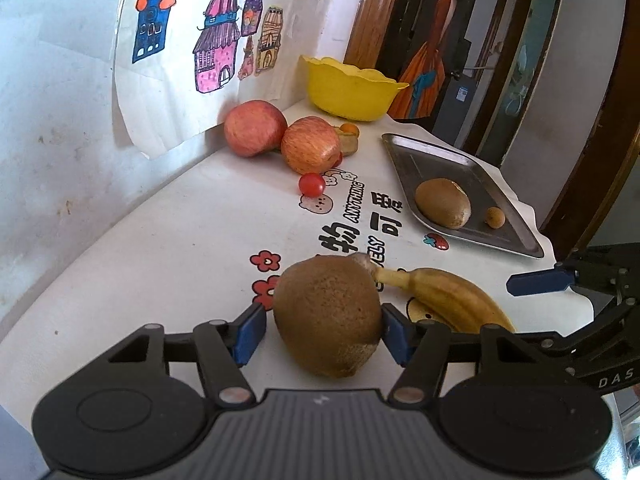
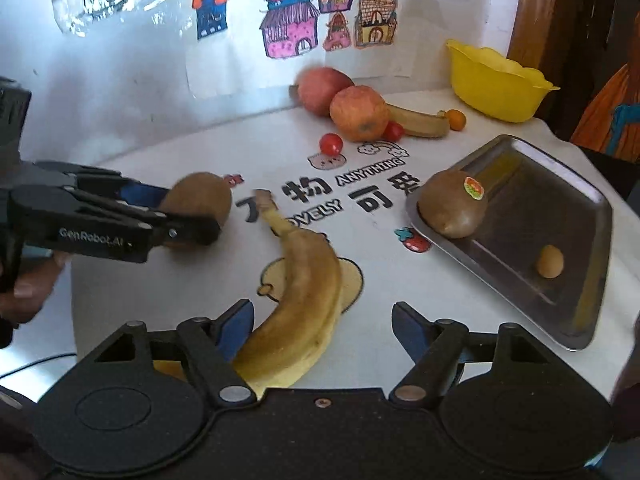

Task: Organize fruits
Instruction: 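Lift the banana with the right tool while the left tool carries the kiwi toward the tray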

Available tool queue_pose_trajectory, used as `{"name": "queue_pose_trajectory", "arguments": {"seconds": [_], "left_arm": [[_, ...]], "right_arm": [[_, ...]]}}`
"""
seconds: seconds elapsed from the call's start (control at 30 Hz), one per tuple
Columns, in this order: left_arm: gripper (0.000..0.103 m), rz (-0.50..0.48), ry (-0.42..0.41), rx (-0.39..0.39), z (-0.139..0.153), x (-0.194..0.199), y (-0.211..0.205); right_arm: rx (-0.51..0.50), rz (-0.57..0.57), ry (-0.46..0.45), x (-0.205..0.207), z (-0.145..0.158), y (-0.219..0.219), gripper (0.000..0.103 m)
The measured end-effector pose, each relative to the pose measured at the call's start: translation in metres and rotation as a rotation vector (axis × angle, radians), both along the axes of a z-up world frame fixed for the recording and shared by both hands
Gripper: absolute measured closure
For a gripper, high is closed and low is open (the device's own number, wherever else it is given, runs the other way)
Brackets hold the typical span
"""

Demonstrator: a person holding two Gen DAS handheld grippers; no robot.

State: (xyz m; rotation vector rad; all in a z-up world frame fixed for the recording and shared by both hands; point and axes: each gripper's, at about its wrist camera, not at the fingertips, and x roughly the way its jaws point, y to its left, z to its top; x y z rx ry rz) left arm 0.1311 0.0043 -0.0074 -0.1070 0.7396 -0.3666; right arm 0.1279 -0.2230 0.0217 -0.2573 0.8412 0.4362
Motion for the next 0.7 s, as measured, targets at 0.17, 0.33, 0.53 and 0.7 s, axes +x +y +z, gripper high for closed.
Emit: {"name": "queue_pose_trajectory", "arguments": {"seconds": [0.17,0.33,0.53,0.7], "left_arm": [[0.036,0.021,-0.006,0.010,-0.001,0.002,-0.005],[0.032,0.025,-0.021,0.050,-0.002,0.004,-0.012],[0.038,0.026,-0.047,0.090,-0.004,0.002,-0.020],[0.042,0.045,-0.052,0.117,-0.004,0.001,-0.028]], "right_arm": [[0.015,-0.083,-0.032,-0.001,-0.017,0.009,0.031],[0.098,-0.180,-0.109,-0.012,-0.027,0.016,0.053],[0.127,-0.227,-0.179,-0.025,-0.034,0.017,0.056],[0.144,-0.244,-0.181,-0.026,-0.034,0.016,0.062]]}}
